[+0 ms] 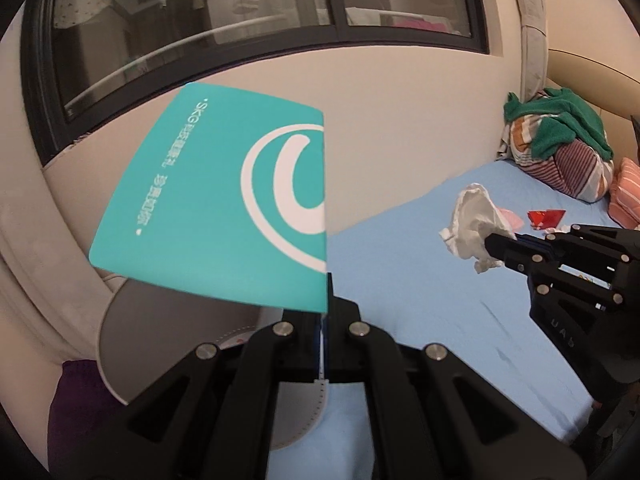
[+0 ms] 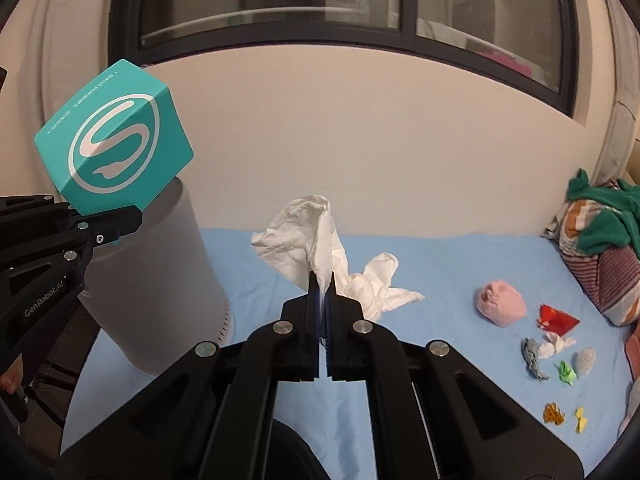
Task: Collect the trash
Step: 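Carry the teal card and white tissue with both tools over the bin, then open both tools to drop the card and tissue into the bin, then move both open tools back over the bed toward the remaining items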
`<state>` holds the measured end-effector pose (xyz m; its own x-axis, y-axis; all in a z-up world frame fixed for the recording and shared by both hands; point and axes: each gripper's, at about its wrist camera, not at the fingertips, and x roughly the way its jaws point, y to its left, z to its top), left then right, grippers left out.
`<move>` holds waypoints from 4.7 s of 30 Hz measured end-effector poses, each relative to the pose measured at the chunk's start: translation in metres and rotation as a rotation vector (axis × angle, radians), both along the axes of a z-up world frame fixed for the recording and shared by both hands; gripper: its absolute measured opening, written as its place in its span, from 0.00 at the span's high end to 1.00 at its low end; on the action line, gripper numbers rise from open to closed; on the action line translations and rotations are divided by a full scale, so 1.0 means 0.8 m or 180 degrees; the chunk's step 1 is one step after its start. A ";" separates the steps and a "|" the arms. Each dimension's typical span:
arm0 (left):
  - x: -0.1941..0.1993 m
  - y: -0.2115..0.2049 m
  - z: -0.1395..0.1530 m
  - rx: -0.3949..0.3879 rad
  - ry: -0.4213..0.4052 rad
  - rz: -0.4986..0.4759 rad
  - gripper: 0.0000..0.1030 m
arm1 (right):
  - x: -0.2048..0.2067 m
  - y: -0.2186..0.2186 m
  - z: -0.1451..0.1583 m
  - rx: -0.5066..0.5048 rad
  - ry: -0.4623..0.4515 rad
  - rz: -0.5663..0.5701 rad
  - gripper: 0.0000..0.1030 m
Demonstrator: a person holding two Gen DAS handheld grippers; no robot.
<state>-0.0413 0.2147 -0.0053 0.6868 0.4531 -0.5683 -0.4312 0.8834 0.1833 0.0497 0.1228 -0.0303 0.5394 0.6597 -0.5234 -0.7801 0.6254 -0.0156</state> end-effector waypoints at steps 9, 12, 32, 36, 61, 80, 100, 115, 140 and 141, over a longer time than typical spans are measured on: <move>-0.071 0.069 0.046 0.0139 -0.0029 0.0567 0.99 | -0.058 0.080 0.070 0.0211 -0.0174 0.0715 0.99; -0.087 0.086 0.053 0.0154 -0.0022 0.0702 0.99 | -0.078 0.101 0.086 0.0254 -0.0201 0.0922 0.99; -0.124 0.149 0.025 -0.0094 0.0051 0.0975 0.99 | -0.114 0.202 0.055 -0.0020 0.0105 0.1424 0.82; -0.120 0.153 0.015 -0.0153 0.0102 0.0945 0.99 | -0.109 0.209 0.051 -0.0025 0.0152 0.1386 0.67; -0.082 0.153 0.000 -0.0067 0.0210 0.0841 0.27 | -0.073 0.204 0.048 -0.0053 0.0207 0.1151 0.67; -0.025 0.082 0.003 -0.0062 0.0183 0.0383 0.27 | -0.026 0.110 0.029 -0.0083 0.0202 0.0557 0.67; 0.178 -0.132 -0.046 -0.0355 0.0254 -0.1067 0.27 | 0.115 -0.170 -0.030 -0.0190 0.0329 -0.1294 0.67; 0.310 -0.297 -0.151 -0.0610 0.0545 -0.1806 0.27 | 0.210 -0.377 -0.163 -0.0265 0.0758 -0.2621 0.67; 0.428 -0.474 -0.286 -0.0717 0.1039 -0.2457 0.27 | 0.308 -0.549 -0.267 -0.0405 0.1074 -0.3056 0.67; 0.430 -0.483 -0.289 -0.0724 0.1053 -0.2470 0.27 | 0.311 -0.555 -0.267 -0.0428 0.1050 -0.2985 0.67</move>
<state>0.3028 -0.1719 -0.2368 0.5380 -0.2227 -0.8130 0.3514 0.9359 -0.0239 0.2988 -0.3211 -0.2440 0.6256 -0.0334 -0.7794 0.0491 0.9988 -0.0034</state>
